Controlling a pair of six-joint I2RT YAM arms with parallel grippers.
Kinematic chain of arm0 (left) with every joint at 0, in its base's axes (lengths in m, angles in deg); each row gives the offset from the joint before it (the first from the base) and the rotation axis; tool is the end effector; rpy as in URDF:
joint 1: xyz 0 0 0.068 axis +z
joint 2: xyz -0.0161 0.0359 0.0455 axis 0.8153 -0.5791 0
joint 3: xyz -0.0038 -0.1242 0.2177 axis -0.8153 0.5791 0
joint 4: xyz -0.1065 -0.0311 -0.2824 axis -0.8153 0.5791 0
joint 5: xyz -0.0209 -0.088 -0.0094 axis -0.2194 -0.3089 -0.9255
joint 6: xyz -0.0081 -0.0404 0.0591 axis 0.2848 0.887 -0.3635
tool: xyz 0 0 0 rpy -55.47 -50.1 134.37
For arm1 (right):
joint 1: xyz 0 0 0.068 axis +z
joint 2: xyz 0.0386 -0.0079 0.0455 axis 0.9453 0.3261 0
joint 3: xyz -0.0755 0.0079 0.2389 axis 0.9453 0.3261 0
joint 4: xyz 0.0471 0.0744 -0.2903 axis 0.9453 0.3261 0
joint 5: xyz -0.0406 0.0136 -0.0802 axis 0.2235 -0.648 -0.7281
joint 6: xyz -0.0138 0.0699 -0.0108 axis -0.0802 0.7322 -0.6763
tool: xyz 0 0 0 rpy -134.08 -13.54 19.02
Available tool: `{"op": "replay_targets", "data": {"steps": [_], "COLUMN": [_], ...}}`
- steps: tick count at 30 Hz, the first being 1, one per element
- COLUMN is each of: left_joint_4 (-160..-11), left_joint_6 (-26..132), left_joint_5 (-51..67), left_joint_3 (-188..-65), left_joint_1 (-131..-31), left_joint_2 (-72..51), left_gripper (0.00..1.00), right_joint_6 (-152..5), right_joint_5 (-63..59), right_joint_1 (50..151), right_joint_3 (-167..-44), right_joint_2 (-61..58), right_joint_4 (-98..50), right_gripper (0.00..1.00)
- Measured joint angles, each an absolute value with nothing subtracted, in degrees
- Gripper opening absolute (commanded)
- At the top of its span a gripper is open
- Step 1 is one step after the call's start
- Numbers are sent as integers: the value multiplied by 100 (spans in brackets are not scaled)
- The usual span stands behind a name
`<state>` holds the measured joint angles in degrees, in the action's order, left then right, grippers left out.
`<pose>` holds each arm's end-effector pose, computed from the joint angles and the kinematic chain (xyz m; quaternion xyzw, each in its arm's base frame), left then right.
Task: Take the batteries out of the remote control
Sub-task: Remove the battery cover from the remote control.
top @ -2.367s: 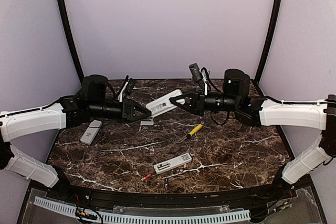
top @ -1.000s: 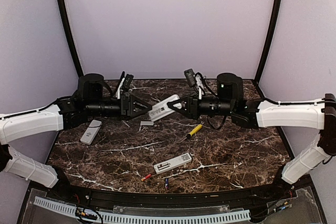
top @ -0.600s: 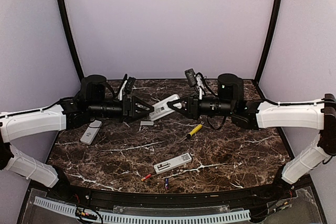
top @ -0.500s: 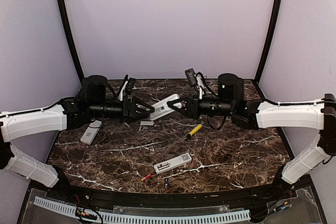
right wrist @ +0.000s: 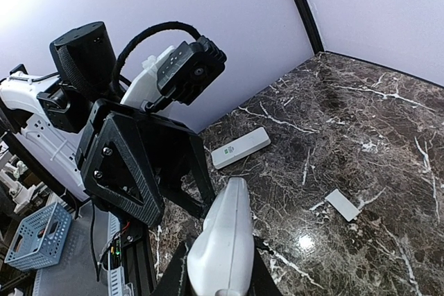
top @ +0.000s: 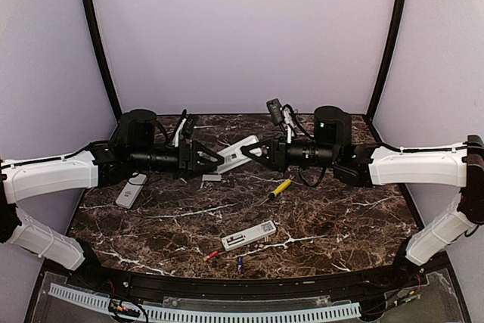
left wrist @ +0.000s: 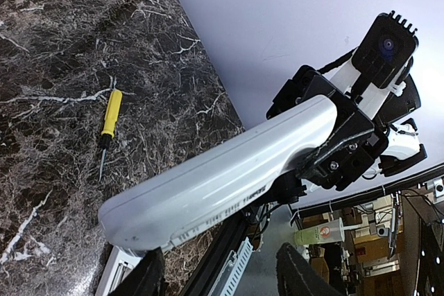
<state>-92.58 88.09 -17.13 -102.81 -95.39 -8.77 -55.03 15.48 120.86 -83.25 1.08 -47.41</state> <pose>0.2495 -0.2587 0.2442 0.1327 0.7713 -0.5665 0.2582 0.2383 0.3218 0.2430 -0.2959 0.6847 0.5216 0.4141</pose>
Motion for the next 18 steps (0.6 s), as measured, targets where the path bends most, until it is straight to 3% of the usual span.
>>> {"op": "replay_targets", "data": {"steps": [18], "left_joint_4": [-9311], "left_joint_6": [8776], "left_joint_5": [-1818], "left_joint_3": [-10251], "left_joint_1": [-9539], "left_joint_2": [-882], "left_gripper": [51], "right_joint_6": [-5505], "right_joint_5": [1680], "right_joint_1": [12057], "right_joint_3": [-8274], "right_joint_2": [122], "right_joint_4": [-4843], "right_gripper": [0]}}
